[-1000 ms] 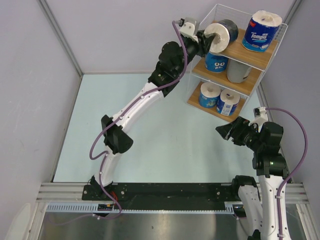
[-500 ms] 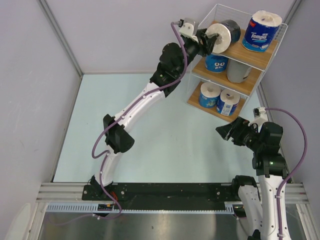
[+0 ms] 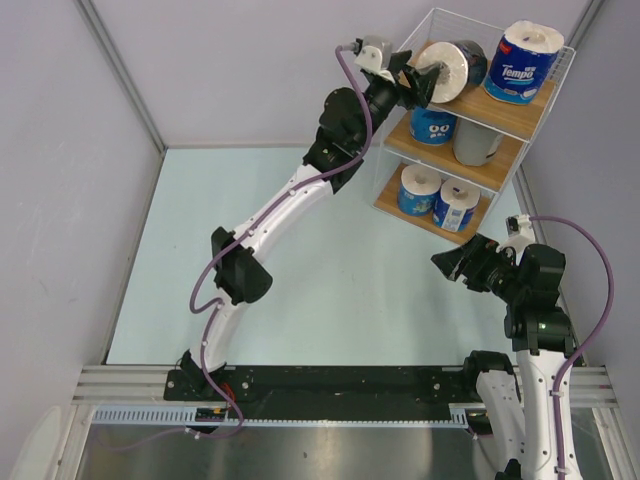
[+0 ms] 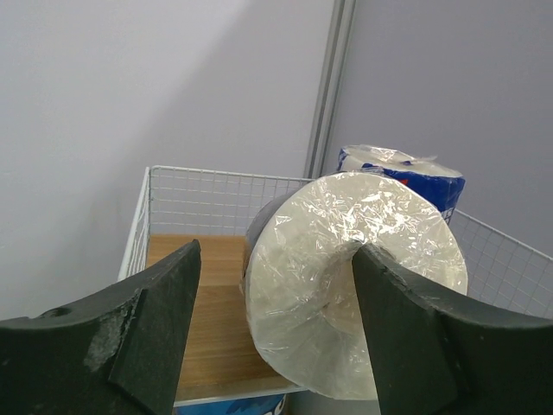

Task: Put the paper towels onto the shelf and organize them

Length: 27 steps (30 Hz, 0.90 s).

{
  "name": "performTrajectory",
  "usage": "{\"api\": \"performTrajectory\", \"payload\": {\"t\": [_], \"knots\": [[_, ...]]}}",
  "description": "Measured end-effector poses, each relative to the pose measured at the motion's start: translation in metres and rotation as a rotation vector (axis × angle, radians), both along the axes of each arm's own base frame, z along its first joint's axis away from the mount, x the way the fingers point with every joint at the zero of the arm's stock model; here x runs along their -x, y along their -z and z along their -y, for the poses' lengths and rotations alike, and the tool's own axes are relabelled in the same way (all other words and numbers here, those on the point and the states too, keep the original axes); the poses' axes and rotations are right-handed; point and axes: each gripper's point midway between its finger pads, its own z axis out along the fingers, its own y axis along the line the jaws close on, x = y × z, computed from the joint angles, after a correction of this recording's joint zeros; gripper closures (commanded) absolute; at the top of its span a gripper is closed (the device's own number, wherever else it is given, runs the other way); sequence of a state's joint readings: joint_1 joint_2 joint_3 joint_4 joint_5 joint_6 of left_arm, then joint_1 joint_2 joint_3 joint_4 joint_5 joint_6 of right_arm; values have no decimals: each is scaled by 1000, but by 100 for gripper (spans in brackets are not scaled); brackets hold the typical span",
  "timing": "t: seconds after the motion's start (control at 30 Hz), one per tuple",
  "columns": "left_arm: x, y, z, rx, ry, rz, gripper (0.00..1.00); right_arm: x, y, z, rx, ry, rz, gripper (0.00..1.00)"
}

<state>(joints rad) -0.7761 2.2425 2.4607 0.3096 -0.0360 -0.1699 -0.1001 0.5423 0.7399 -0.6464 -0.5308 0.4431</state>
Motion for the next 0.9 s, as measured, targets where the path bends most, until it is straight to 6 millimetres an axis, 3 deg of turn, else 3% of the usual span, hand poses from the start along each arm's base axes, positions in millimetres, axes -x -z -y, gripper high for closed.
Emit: {"api": "performTrajectory", "payload": {"t": [0.27, 0.47, 0.7, 0.9], "knots": [[-2, 7, 6, 6, 19, -3, 27, 0, 0, 0, 0, 0, 0, 13], [1, 9, 11, 5, 54, -4, 45, 0, 0, 0, 3, -1, 1, 13], [7, 10, 18, -7, 108, 6, 74, 0, 1, 0, 5, -1, 1, 13], [11, 12, 21, -6, 156, 13, 86, 0, 1, 1, 7, -2, 2, 13]]}}
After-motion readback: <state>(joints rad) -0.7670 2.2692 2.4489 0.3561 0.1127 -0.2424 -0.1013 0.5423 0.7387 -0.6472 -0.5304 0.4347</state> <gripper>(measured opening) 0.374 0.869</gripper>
